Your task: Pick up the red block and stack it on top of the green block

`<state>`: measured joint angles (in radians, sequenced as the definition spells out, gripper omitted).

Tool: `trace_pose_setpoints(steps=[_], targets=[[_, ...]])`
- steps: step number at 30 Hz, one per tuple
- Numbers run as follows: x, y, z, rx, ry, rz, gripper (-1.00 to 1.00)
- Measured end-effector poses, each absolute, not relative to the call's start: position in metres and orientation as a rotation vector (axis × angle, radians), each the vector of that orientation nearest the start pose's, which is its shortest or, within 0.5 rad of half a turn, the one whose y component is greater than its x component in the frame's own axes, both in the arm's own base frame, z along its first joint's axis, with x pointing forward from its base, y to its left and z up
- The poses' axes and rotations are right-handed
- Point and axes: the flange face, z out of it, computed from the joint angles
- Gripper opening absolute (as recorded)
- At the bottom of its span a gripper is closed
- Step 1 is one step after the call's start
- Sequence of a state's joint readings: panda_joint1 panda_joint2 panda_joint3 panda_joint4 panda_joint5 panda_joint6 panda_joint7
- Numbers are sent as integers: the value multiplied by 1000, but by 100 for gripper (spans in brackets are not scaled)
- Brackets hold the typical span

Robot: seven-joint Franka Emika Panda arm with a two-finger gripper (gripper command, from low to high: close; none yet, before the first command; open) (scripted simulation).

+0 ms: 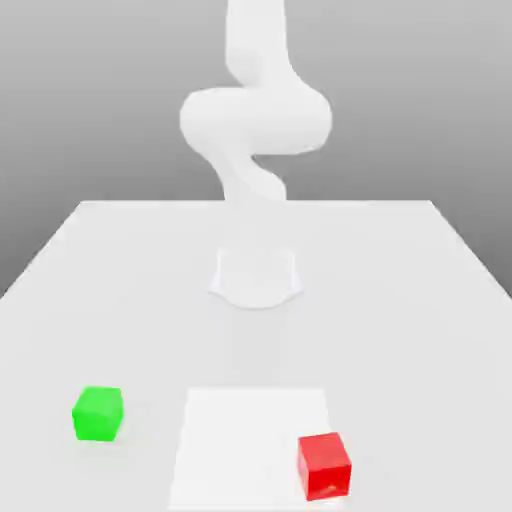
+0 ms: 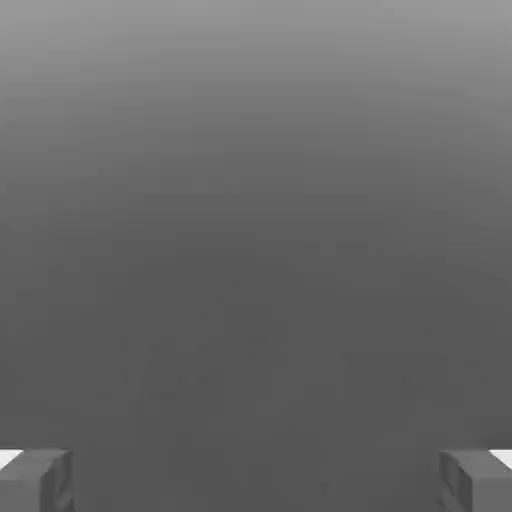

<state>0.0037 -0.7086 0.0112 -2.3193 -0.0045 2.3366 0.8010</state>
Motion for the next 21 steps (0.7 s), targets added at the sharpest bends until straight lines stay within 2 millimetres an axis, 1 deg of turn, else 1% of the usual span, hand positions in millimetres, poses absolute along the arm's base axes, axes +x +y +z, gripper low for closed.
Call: trace_pose_setpoints(steps=[2,5,8,10,13,16,18,21], targets=[[407,13,637,-2558,1037,-881,0],[438,22,584,-2633,1036,-779,0],[462,31,529,-2704,1032,-672,0],[474,37,491,-2749,1026,-598,0],[485,46,432,-2812,1014,-483,0],[489,55,373,-2869,1000,-364,0],[488,62,334,-2905,983,-282,0],[480,71,277,-2953,961,-156,0]])
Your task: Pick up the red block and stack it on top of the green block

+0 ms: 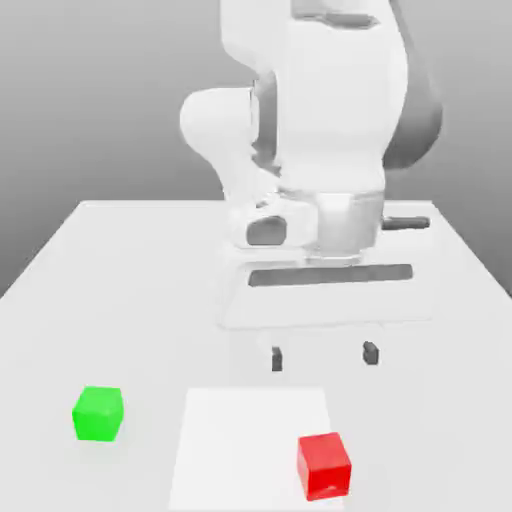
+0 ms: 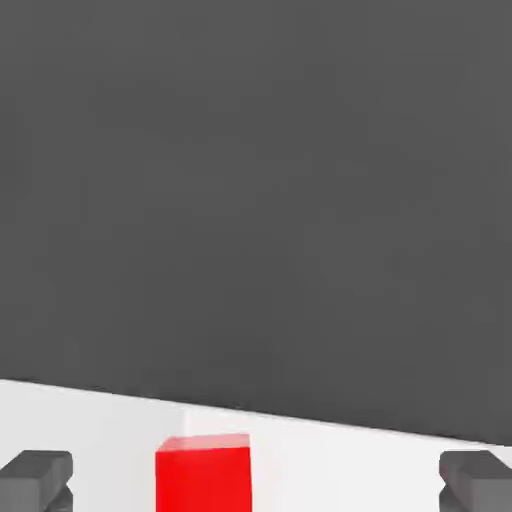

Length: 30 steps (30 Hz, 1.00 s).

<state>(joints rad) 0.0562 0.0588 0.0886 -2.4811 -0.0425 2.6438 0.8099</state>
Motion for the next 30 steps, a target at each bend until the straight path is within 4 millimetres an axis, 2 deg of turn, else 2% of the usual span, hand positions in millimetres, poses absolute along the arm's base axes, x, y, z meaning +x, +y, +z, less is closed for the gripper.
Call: trace_pose_setpoints(steps=[3,8,9,15,16,21,23,26,30], targets=[[466,77,222,-2988,945,-35,0],[462,79,155,-2997,941,-1,0],[462,79,147,-2997,940,0,-100],[462,79,144,-2998,940,-1,-100],[462,79,148,-2997,940,0,-100],[462,76,202,-2996,946,0,-100],[461,41,213,-2973,1029,-2,-100],[453,-24,222,-2918,1187,-3,-100],[423,-122,233,-2800,1445,-2,-100]])
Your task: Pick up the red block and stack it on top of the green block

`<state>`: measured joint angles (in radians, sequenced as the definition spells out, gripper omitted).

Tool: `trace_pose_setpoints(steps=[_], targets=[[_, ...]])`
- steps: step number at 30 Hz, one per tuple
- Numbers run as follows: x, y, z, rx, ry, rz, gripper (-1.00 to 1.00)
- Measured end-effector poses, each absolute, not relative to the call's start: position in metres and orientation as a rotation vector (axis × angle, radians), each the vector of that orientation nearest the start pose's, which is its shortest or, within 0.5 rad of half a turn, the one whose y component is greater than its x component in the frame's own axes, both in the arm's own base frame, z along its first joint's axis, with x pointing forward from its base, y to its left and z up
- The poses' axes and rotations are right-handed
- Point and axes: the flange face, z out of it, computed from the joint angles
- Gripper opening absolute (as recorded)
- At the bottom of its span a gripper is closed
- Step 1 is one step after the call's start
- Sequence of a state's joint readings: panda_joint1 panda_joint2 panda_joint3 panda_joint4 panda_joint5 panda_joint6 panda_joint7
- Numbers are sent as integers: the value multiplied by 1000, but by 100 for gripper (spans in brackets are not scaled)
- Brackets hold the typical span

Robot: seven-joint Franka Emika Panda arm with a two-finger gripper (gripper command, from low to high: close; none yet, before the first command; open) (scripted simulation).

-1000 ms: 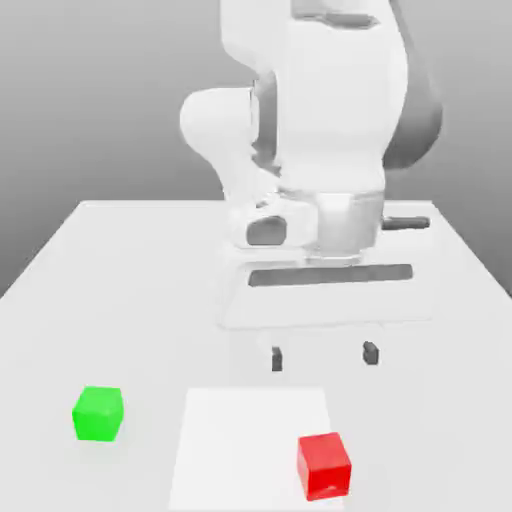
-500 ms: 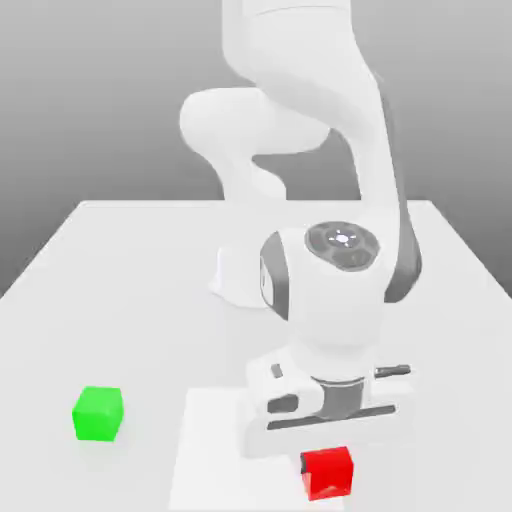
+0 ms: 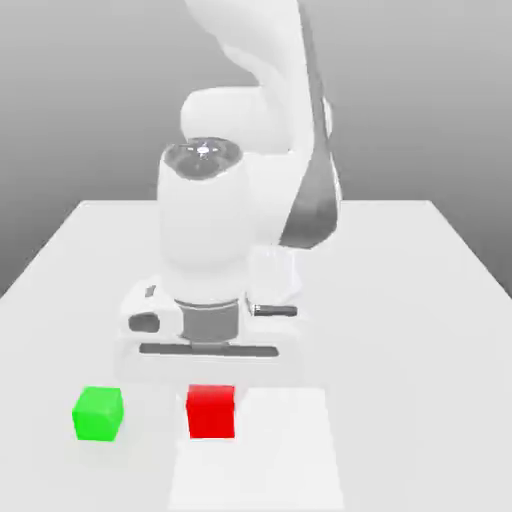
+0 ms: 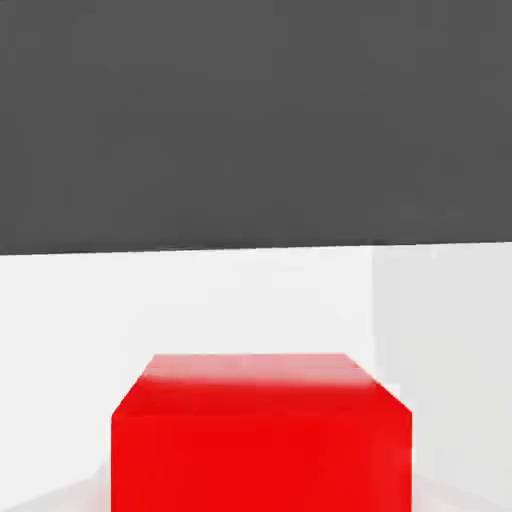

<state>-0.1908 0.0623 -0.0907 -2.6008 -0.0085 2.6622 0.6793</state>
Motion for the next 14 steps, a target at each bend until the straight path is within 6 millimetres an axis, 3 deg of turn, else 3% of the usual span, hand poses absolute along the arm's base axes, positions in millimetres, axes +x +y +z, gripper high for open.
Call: trace_pose_setpoints(steps=[4,6,7,8,10,11,14], targets=[[377,-199,243,-2675,1655,0,-100],[352,-233,238,-2599,1766,1,-100],[350,-236,229,-2594,1772,0,-100],[360,-221,219,-2633,1714,0,-100],[363,-215,197,-2645,1695,1,-100],[362,-214,187,-2647,1693,1,100],[362,-214,187,-2647,1693,1,100]])
